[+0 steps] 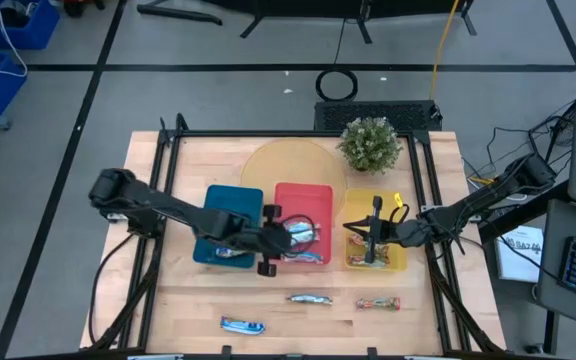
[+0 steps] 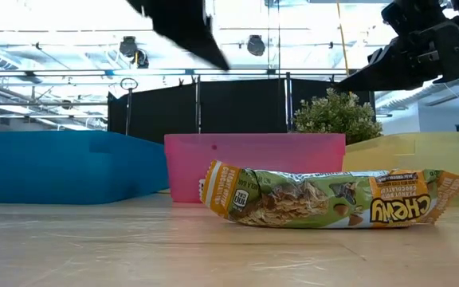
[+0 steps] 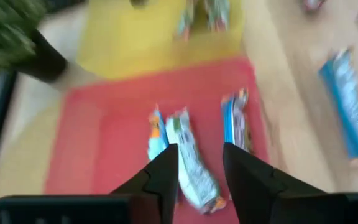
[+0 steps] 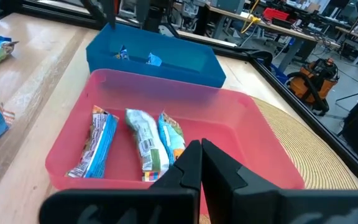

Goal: Pick and place Granola Bars by type
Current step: Put the blue granola bar into the blue bin

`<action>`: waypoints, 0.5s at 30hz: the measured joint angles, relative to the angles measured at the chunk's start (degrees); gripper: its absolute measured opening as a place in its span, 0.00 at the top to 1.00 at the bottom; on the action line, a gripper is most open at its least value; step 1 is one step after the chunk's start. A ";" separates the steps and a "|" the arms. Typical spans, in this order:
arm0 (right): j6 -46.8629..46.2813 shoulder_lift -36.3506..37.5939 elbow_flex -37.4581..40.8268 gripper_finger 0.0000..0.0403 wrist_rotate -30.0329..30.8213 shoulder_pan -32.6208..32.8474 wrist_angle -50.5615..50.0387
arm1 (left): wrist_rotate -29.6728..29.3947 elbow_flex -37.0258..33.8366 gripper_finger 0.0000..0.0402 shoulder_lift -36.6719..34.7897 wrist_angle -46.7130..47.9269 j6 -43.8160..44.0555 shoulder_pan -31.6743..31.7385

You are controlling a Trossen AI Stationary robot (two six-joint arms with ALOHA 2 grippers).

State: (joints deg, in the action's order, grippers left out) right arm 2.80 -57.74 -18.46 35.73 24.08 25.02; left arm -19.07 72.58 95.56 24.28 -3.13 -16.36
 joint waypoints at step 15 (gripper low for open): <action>-0.61 0.00 0.04 1.00 0.00 0.00 -0.42 | -19.73 -9.33 0.87 -24.47 12.32 13.90 -14.53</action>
State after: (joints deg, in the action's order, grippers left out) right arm 2.19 -57.74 -18.41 35.73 24.08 24.59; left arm -38.81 63.24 71.09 36.60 10.76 -30.89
